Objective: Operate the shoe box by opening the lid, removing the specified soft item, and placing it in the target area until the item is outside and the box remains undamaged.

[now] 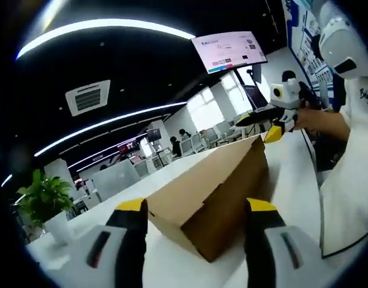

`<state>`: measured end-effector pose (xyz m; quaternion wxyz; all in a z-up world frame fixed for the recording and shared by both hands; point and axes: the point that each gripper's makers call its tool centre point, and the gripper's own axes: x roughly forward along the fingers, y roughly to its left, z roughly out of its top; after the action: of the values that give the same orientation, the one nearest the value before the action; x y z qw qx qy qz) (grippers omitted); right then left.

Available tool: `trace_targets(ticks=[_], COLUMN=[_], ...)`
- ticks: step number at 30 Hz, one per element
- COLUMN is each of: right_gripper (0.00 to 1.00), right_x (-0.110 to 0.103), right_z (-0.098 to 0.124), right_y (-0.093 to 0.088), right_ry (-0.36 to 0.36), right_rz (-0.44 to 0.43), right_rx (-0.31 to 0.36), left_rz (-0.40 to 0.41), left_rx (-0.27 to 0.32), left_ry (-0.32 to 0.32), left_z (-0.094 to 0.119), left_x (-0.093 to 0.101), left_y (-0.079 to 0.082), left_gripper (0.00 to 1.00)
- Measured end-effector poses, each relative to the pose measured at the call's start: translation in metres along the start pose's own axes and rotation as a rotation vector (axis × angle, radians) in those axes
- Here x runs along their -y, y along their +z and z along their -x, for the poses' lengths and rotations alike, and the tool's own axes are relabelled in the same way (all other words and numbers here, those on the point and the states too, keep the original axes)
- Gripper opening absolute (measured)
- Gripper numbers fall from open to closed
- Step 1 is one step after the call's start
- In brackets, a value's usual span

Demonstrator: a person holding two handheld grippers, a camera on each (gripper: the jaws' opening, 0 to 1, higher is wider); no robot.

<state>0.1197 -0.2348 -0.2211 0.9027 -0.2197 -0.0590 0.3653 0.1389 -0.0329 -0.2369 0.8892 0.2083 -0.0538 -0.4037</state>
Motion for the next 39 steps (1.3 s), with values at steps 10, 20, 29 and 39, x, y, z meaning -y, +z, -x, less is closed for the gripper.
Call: trace_targets(ticks=[10, 20, 29, 39], right_gripper=[0.65, 0.57, 0.51, 0.53], right_x=[-0.001, -0.008, -0.01, -0.013], right_z=[0.008, 0.017, 0.022, 0.016], right_y=[-0.005, 0.003, 0.015, 0.009], right_ry=[0.002, 0.031, 0.015, -0.021], right_rz=[0.057, 0.12, 0.312, 0.348], right_rx=[-0.03, 0.011, 0.035, -0.002], left_rz=[0.022, -0.221, -0.415, -0.413], left_rx=[0.073, -0.02, -0.06, -0.031], left_ry=[-0.005, -0.038, 0.011, -0.008], left_z=[0.012, -0.001, 0.005, 0.003], left_x=[-0.008, 0.016, 0.002, 0.016], left_y=[0.013, 0.0, -0.001, 0.004], left_gripper=[0.62, 0.75, 0.66, 0.64])
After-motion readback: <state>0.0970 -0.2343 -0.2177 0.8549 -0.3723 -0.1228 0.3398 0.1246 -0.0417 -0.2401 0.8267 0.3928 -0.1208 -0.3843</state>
